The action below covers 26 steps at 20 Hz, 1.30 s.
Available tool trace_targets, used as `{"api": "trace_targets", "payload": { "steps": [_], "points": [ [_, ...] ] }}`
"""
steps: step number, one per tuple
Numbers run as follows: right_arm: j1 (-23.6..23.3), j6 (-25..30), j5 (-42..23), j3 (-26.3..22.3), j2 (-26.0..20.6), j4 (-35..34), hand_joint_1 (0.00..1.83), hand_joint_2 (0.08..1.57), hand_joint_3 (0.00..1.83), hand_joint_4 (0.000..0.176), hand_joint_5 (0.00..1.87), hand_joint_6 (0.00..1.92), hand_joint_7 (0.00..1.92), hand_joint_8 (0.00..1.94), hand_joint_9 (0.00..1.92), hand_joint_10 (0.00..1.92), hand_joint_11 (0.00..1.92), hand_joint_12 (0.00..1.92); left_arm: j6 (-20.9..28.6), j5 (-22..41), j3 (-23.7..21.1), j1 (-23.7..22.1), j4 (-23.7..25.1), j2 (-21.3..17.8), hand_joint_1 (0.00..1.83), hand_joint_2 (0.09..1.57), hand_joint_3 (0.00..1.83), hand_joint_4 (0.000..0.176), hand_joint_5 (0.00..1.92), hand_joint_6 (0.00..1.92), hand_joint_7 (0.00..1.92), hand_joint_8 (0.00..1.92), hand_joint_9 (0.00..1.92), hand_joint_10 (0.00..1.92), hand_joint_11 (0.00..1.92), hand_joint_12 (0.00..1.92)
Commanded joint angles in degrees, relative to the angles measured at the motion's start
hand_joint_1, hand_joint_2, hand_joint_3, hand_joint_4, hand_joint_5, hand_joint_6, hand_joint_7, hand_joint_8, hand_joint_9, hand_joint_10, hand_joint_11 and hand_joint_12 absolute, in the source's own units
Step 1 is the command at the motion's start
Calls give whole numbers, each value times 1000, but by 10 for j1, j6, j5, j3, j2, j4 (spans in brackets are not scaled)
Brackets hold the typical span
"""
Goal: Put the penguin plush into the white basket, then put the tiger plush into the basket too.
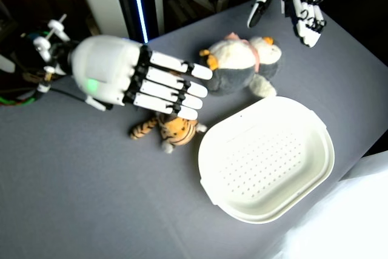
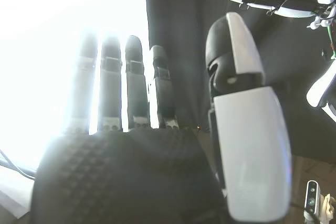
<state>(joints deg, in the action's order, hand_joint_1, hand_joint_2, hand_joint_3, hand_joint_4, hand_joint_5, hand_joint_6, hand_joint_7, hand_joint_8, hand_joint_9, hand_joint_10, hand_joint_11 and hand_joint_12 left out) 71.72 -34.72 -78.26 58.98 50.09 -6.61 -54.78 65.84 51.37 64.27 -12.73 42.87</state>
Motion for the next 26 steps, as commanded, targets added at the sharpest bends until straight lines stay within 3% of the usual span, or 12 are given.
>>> {"api": "trace_targets", "payload": {
  "steps": [1, 4, 11, 14, 15, 16, 17, 18, 20, 23, 24, 26],
  "points": [
    [-3, 6, -72, 5, 1, -6, 741, 1222, 12, 22, 366, 3, 163, 5, 191, 16, 1, 736, -12, 40, 0, -16, 14, -3, 753, 807, 0, 176, 0, 0, 0, 0, 0, 0, 11, 5],
    [-3, 8, -71, 6, 1, -3, 732, 1256, 4, 0, 356, 0, 178, 2, 199, 5, 7, 676, -53, -50, 10, -67, 41, -2, 830, 722, 0, 176, 0, 0, 0, 0, 13, 3, 6, 5],
    [-3, 11, -67, 9, 2, 6, 716, 1278, 5, 0, 357, 5, 181, 4, 206, 0, 41, 595, -160, -280, 71, -168, 55, 62, 930, 651, 2, 176, 0, 0, 90, 6, 195, 18, 176, 132],
    [-3, 12, -66, 8, 2, 5, 658, 1277, 3, 25, 360, 2, 194, 4, 217, 3, 50, 594, -194, -318, 92, -173, 24, 88, 937, 703, 0, 176, 120, 0, 223, 2, 328, 9, 204, 231],
    [-3, 13, -66, 8, 2, 5, 675, 1282, 3, 43, 348, 0, 193, 2, 220, 3, 56, 593, -194, -319, 95, -173, 16, 89, 999, 770, 3, 79, 415, 13, 460, 23, 469, 34, 297, 344],
    [-3, 15, -66, 8, 2, 5, 685, 1282, 2, 59, 345, 0, 192, 2, 216, 1, 50, 586, -193, -310, 90, -170, 11, 87, 1127, 953, 11, 0, 1080, 410, 934, 269, 700, 688, 440, 1146],
    [-3, 15, -66, 8, 2, 5, 679, 1284, 3, 49, 350, 2, 201, 4, 223, 3, 59, 586, -193, -287, 77, -167, 12, 76, 1192, 985, 3, 0, 1258, 400, 1028, 836, 740, 1354, 562, 1646],
    [-2, 15, -66, 8, 2, 5, 654, 1292, 5, 47, 351, 2, 202, 3, 225, 3, 63, 580, -193, -259, 64, -165, 12, 64, 1208, 1006, 2, 0, 1254, 471, 1039, 1073, 826, 1581, 714, 1828],
    [-1, 15, -66, 8, 2, 3, 667, 1299, 4, 36, 357, 2, 209, 3, 230, 3, 73, 572, -193, -198, 41, -164, 13, 39, 1289, 1043, 0, 0, 1316, 165, 1074, 1073, 958, 1071, 811, 1485],
    [0, 15, -65, 9, 3, 1, 647, 1299, 2, 17, 380, 0, 216, 1, 247, 1, 143, 468, -191, -127, 27, -181, 25, 8, 1279, 1081, 0, 0, 1325, 50, 976, 1260, 867, 1479, 803, 1833],
    [0, 15, -65, 10, 3, 1, 624, 1299, 1, 16, 381, 0, 228, 4, 254, 3, 149, 464, -191, -117, 32, -196, 25, 5, 1222, 1027, 0, 0, 1285, 364, 954, 1317, 856, 1609, 791, 1903],
    [0, 15, -65, 11, 3, 1, 633, 1299, 1, 6, 381, 0, 224, 1, 238, 0, 131, 452, -192, -138, 64, -246, 25, 17, 1268, 1105, 0, 0, 1166, 416, 916, 1343, 814, 1468, 705, 1824]
  ]
}}
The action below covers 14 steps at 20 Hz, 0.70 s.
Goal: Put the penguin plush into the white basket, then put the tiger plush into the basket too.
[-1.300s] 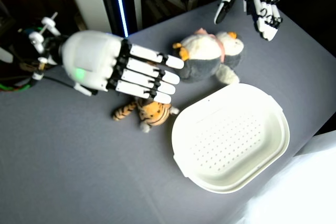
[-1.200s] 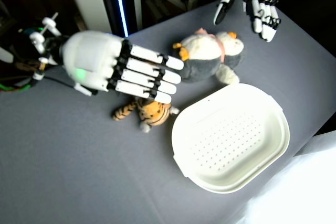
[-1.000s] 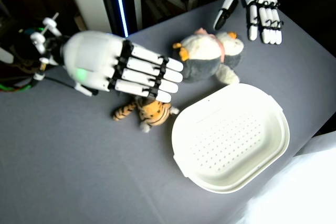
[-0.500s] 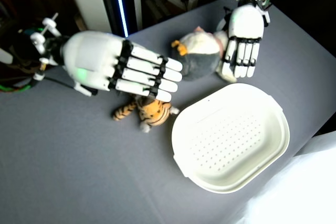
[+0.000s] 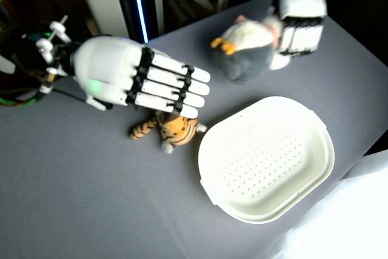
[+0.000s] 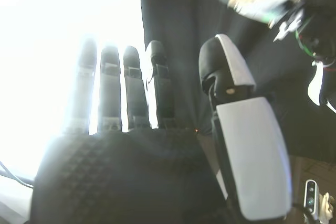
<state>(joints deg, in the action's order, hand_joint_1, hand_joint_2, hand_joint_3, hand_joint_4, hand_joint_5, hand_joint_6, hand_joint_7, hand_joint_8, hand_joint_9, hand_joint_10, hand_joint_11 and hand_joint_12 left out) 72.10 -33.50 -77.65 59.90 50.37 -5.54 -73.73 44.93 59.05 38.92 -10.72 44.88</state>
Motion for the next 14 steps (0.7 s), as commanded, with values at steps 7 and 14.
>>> {"api": "trace_targets", "payload": {
  "steps": [7, 14],
  "points": [
    [-4, 4, -70, 7, 1, -8, 703, 1311, 0, 9, 374, 3, 242, 4, 257, 6, 148, 448, -118, -142, 153, -178, -82, 122, 1296, 1036, 4, 0, 1328, 98, 1123, 984, 1153, 673, 972, 1098],
    [-4, 6, -66, 8, 2, -6, 687, 1303, 0, 8, 377, 1, 238, 0, 255, 0, 143, 464, -312, -223, 228, -170, -285, 172, 1018, 889, 0, 0, 757, 11, 896, 8, 843, 41, 472, 886]
  ]
}}
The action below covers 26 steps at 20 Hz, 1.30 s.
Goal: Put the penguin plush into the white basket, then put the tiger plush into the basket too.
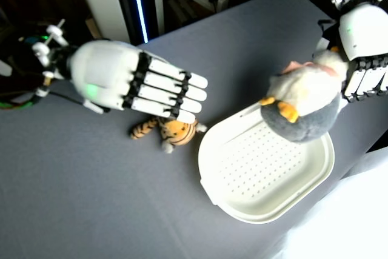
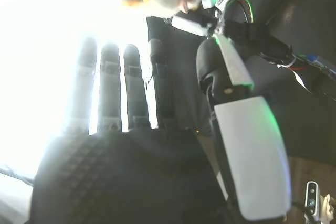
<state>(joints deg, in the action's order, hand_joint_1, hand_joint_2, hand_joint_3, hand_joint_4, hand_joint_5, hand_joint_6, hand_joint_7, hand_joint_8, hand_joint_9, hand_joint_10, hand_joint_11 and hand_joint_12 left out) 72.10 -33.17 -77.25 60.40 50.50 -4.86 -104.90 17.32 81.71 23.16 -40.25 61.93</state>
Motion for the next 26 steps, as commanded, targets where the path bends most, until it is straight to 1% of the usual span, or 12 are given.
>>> {"api": "trace_targets", "payload": {
  "steps": [1, 3, 5, 7, 9, 10, 11, 14, 16, 17, 23, 26],
  "points": [
    [-4, 7, -70, 2, 1, -11, 686, 1302, 0, 8, 378, 1, 235, 0, 255, 1, 144, 466, 0, 54, 0, -9, 9, 2, 989, 865, 0, 0, 682, 1, 832, 1, 800, 13, 434, 863],
    [-4, 15, -71, 1, -2, -1, 706, 1285, 0, 36, 367, 0, 241, 1, 255, 0, 143, 461, 0, 64, -10, -2, 15, 1, 1006, 853, 0, 114, 385, 0, 500, 0, 518, 0, 258, 725],
    [-4, 15, -78, -8, -12, 11, 740, 1257, 0, 52, 363, 5, 230, 2, 245, 6, 158, 401, 0, 76, -24, 4, 23, -4, 997, 858, 2, 162, 192, 0, 275, 0, 308, 0, 130, 673],
    [-3, 12, -102, -35, -37, 35, 798, 1220, 0, 78, 360, 1, 230, 1, 263, 8, 185, 401, 34, 91, -40, 13, 50, -13, 980, 871, 6, 175, 55, 0, 143, 0, 227, 0, 94, 659],
    [7, -6, -106, -62, -58, 56, 758, 1166, 0, 147, 260, 0, 202, 2, 285, 4, 138, 520, 83, 113, -53, 27, 80, -21, 966, 872, 4, 176, 7, 0, 54, 0, 144, 0, 49, 637],
    [18, -8, -106, -67, -65, 58, 753, 1145, 0, 157, 253, 0, 207, 3, 309, 10, 140, 552, 104, 127, -61, 35, 93, -28, 963, 872, 4, 176, 1, 0, 33, 0, 131, 0, 45, 636],
    [51, -8, -106, -71, -73, 56, 624, 1139, 1, 175, 184, 0, 116, 0, 205, 0, 37, 580, 154, 161, -82, 57, 122, -43, 968, 854, 2, 176, 0, 0, 1, 0, 163, 0, 33, 823],
    [89, -8, -77, -74, -77, 50, 716, 1098, 0, 159, 191, 0, 93, 0, 207, 1, 1, 756, 290, 265, -132, 111, 189, -79, 1028, 836, 0, 176, 0, 0, 0, 0, 184, 4, 18, 1020],
    [95, -10, -23, -68, -66, 46, 803, 1070, 0, 172, 226, 2, 115, 2, 205, 1, 0, 772, 431, 391, -172, 198, 217, -110, 878, 889, 5, 176, 0, 0, 0, 0, 6, 0, 0, 368],
    [95, -11, -6, -66, -62, 46, 866, 1039, 0, 175, 246, 8, 153, 15, 217, 7, 7, 766, 465, 434, -186, 231, 217, -118, 811, 852, 0, 176, 0, 0, 0, 0, 0, 0, 0, 307],
    [81, -36, 60, -60, -45, 45, 916, 1053, 0, 117, 322, 0, 206, 1, 328, 10, 56, 882, 485, 565, -253, 333, 204, -153, 827, 808, 0, 176, 0, 0, 0, 0, 0, 0, 0, 0],
    [64, -36, 107, -41, -22, 45, 1097, 1037, 0, 45, 467, 3, 400, 8, 611, 32, 256, 978, 490, 588, -264, 349, 204, -154, 811, 811, 0, 132, 0, 0, 0, 0, 0, 0, 0, 0]
  ]
}}
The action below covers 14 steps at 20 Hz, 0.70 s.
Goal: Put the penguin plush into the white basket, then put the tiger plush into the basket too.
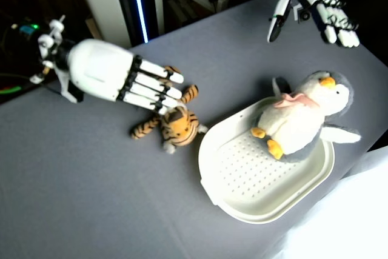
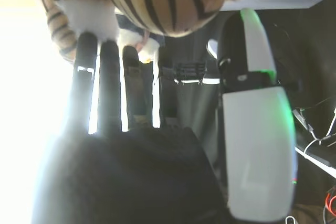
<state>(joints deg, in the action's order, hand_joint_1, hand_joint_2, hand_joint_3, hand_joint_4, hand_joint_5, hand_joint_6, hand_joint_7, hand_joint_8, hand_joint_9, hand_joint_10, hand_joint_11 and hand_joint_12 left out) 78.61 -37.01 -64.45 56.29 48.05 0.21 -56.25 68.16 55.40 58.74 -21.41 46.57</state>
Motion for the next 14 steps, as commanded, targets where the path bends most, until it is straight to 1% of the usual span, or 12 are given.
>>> {"api": "trace_targets", "payload": {
  "steps": [1, 2, 3, 4, 5, 6, 8, 9, 10, 12, 13, 14],
  "points": [
    [-6, 1, -12, 3, 8, -6, 1168, 1064, 2, 8, 570, 7, 522, 18, 759, 70, 378, 959, 4, 85, -3, -3, 15, -1, 802, 802, 0, 149, 0, 0, 0, 0, 0, 0, 0, 0],
    [-16, 0, 8, 11, 19, -5, 1218, 1068, 1, 0, 654, 6, 611, 23, 861, 116, 513, 1034, 5, 95, -8, 4, 13, -5, 800, 799, 0, 163, 0, 0, 0, 0, 0, 0, 3, 1],
    [-23, -1, 21, 15, 26, -3, 1291, 1059, 0, 0, 772, 23, 699, 61, 714, 855, 645, 1346, 6, 102, -11, 9, 12, -8, 792, 799, 0, 168, 0, 0, 0, 0, 0, 0, 17, 8],
    [-28, -4, 31, 18, 32, -2, 1354, 1056, 0, 1, 822, 28, 527, 584, 566, 1449, 690, 1598, 8, 109, -13, 13, 10, -10, 775, 799, 0, 142, 0, 0, 0, 0, 0, 0, 49, 23],
    [-30, -8, 41, 19, 36, -2, 1380, 1050, 0, 0, 844, 42, 378, 982, 518, 1663, 690, 1688, 10, 117, -15, 17, 8, -13, 761, 791, 0, 141, 0, 0, 0, 0, 0, 0, 82, 39],
    [-35, -18, 58, 22, 42, -2, 1423, 1036, 0, 0, 867, 67, 343, 1210, 557, 1758, 736, 1731, 11, 122, -17, 20, 7, -15, 773, 800, 0, 130, 0, 0, 0, 0, 0, 0, 95, 48],
    [-38, -23, 71, 25, 46, -2, 1495, 1027, 1, 0, 603, 973, 385, 1420, 653, 1753, 794, 1665, 12, 126, -19, 21, 7, -17, 778, 797, 0, 152, 0, 0, 0, 0, 0, 0, 95, 51],
    [-38, -23, 72, 27, 47, -2, 1359, 1206, 18, 0, 645, 1194, 621, 1503, 774, 1848, 911, 1782, 13, 126, -19, 22, 7, -17, 826, 805, 0, 138, 0, 0, 0, 0, 0, 0, 51, 35],
    [-41, -23, 70, 29, 47, -5, 1531, 1174, 0, 0, 697, 1370, 600, 1706, 854, 1906, 992, 1893, 13, 126, -19, 23, 7, -17, 878, 809, 0, 100, 0, 0, 0, 0, 0, 0, 9, 6],
    [-52, -22, 53, 31, 43, -6, 1645, 1168, 0, 0, 629, 1788, 566, 1852, 906, 1920, 1071, 1920, 16, 129, -21, 29, 6, -20, 928, 811, 0, 96, 0, 0, 0, 0, 0, 0, 0, 0],
    [-59, -22, 30, 29, 35, -7, 1668, 1143, 0, 0, 635, 1776, 583, 1775, 895, 1921, 1058, 1914, 16, 134, -23, 33, 4, -22, 931, 820, 3, 95, 0, 0, 0, 0, 0, 0, 0, 0],
    [-63, -22, 1, 26, 26, -10, 1405, 1215, 17, 0, 701, 1572, 691, 1535, 864, 1793, 962, 1786, 17, 138, -25, 37, 3, -23, 924, 818, 2, 97, 0, 0, 0, 0, 0, 0, 0, 0]
  ]
}}
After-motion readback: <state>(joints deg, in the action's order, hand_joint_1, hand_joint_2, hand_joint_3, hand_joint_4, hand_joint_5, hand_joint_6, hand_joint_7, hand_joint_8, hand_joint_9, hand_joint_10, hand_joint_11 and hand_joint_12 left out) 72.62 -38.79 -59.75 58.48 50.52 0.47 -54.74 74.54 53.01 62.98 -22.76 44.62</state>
